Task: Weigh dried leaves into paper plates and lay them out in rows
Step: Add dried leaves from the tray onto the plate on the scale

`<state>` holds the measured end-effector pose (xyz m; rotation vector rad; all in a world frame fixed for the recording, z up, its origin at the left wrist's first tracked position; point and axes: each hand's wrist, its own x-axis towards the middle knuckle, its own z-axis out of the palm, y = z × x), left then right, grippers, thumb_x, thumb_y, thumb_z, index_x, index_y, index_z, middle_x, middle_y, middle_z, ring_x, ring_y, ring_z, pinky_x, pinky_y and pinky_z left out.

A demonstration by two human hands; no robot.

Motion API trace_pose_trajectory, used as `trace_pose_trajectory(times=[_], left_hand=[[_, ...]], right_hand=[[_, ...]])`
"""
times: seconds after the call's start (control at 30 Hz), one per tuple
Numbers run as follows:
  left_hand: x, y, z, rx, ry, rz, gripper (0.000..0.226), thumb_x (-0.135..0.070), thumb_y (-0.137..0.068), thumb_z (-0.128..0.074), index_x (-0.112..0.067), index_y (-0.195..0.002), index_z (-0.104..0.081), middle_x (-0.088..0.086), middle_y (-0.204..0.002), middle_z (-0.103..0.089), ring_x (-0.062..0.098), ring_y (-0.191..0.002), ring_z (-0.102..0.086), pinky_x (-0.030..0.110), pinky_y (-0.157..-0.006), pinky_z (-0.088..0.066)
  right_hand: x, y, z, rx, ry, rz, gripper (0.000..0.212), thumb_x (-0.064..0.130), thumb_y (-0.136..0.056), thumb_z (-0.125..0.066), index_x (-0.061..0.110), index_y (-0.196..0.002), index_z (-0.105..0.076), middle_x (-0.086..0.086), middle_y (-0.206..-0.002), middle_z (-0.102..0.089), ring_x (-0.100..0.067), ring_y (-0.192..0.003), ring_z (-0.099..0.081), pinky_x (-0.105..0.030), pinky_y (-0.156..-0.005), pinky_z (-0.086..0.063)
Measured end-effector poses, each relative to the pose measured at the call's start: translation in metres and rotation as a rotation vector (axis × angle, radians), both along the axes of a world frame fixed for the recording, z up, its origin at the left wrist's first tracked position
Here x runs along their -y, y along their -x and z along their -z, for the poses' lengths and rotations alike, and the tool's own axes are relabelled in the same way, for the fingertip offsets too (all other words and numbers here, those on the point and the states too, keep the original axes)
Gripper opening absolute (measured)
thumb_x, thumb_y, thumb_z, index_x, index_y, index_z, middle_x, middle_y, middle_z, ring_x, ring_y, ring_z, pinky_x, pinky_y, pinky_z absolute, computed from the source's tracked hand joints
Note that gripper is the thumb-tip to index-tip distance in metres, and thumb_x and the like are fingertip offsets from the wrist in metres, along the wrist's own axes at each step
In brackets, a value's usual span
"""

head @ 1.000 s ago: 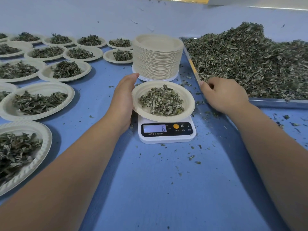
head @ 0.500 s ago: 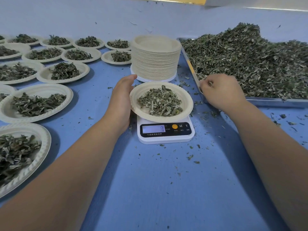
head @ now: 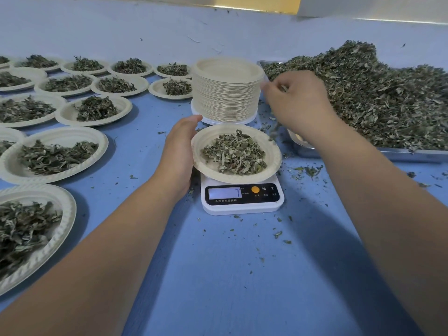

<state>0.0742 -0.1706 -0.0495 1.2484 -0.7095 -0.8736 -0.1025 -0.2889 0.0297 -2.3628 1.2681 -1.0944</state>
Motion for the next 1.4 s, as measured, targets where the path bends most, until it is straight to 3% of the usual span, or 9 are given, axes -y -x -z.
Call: trace_pose_trajectory(times=[0.2, 0.37, 0.57, 0.77, 0.87, 0.97, 1.13, 1.23, 1.4], left_hand=[[-0.002, 0.001, -0.002, -0.002, 0.004, -0.004, 0.048, -0.050, -0.082, -0.053, -0.031, -0.124, -0.067, -0.006, -0.138, -0.059, 0.009, -0.129, -0.053, 0.045, -0.117, -0.039], [0.001, 0.000, 0.002, -0.019, 0.007, -0.013, 0.033, -0.039, -0.102, -0.049, -0.029, -0.128, -0.066, -0.004, -0.138, -0.058, 0.012, -0.130, -0.053, 0.047, -0.117, -0.039], [-0.002, 0.002, -0.002, 0.002, -0.008, -0.015, 0.049, -0.051, -0.080, -0.054, -0.032, -0.123, -0.067, -0.007, -0.130, -0.057, 0.013, -0.128, -0.055, 0.047, -0.115, -0.041], [0.001, 0.001, 0.001, -0.003, 0.003, -0.027, 0.036, -0.042, -0.095, -0.053, -0.028, -0.126, -0.068, -0.001, -0.136, -0.059, 0.020, -0.127, -0.059, 0.050, -0.115, -0.042], [0.000, 0.001, 0.001, -0.004, -0.011, -0.023, 0.042, -0.046, -0.088, -0.055, -0.030, -0.124, -0.068, -0.005, -0.133, -0.060, 0.015, -0.124, -0.060, 0.049, -0.114, -0.043], [-0.001, 0.002, -0.001, 0.004, -0.022, -0.026, 0.046, -0.051, -0.081, -0.057, -0.033, -0.122, -0.069, -0.009, -0.131, -0.060, 0.012, -0.124, -0.059, 0.048, -0.114, -0.043], [-0.003, 0.002, -0.002, 0.007, -0.030, -0.027, 0.051, -0.053, -0.078, -0.056, -0.034, -0.124, -0.068, -0.010, -0.133, -0.059, 0.012, -0.127, -0.057, 0.048, -0.115, -0.042], [-0.002, 0.002, -0.001, 0.016, -0.029, -0.027, 0.051, -0.053, -0.078, -0.056, -0.033, -0.124, -0.068, -0.012, -0.132, -0.060, 0.013, -0.127, -0.058, 0.048, -0.114, -0.043], [-0.001, 0.003, 0.001, 0.041, -0.015, -0.027, 0.047, -0.052, -0.080, -0.053, -0.034, -0.121, -0.068, -0.012, -0.132, -0.061, 0.007, -0.122, -0.060, 0.047, -0.114, -0.043]], right_hand=[[-0.024, -0.028, -0.004, -0.107, 0.023, -0.114, 0.040, 0.042, -0.100, -0.056, 0.010, -0.079, -0.067, 0.000, -0.069, -0.058, -0.010, -0.057, -0.045, -0.029, -0.059, -0.031], [-0.019, -0.021, -0.003, -0.062, 0.050, -0.072, 0.038, 0.042, -0.099, -0.058, 0.014, -0.074, -0.066, 0.006, -0.057, -0.050, -0.005, -0.048, -0.041, -0.020, -0.050, -0.031], [0.029, 0.023, 0.005, 0.002, 0.024, 0.175, 0.046, 0.042, -0.099, -0.055, 0.004, -0.075, -0.064, 0.000, -0.053, -0.046, -0.008, -0.038, -0.043, -0.021, -0.046, -0.037], [0.059, 0.053, 0.030, -0.118, -0.120, 0.290, 0.047, 0.044, -0.098, -0.051, 0.003, -0.079, -0.063, -0.008, -0.061, -0.059, -0.022, -0.052, -0.049, -0.030, -0.056, -0.043], [0.057, 0.053, 0.035, -0.312, -0.191, 0.289, 0.037, 0.045, -0.097, -0.055, 0.011, -0.097, -0.067, -0.012, -0.086, -0.068, -0.028, -0.076, -0.062, -0.040, -0.071, -0.054], [0.040, 0.050, 0.034, -0.239, -0.075, 0.230, 0.025, 0.044, -0.098, -0.053, 0.021, -0.102, -0.062, -0.002, -0.095, -0.066, -0.028, -0.088, -0.061, -0.045, -0.085, -0.053], [-0.014, 0.048, 0.042, -0.241, 0.126, -0.061, 0.025, 0.037, -0.101, -0.050, 0.017, -0.101, -0.065, -0.002, -0.090, -0.070, -0.015, -0.060, -0.054, -0.032, -0.061, -0.043], [-0.030, 0.055, 0.050, -0.248, 0.109, -0.077, 0.028, 0.038, -0.104, -0.045, 0.016, -0.104, -0.064, -0.007, -0.086, -0.067, -0.026, -0.075, -0.058, -0.039, -0.068, -0.046], [-0.039, 0.060, 0.062, -0.246, 0.128, -0.130, 0.033, 0.041, -0.105, -0.042, 0.018, -0.105, -0.065, 0.001, -0.078, -0.061, -0.023, -0.079, -0.056, -0.036, -0.075, -0.042]])
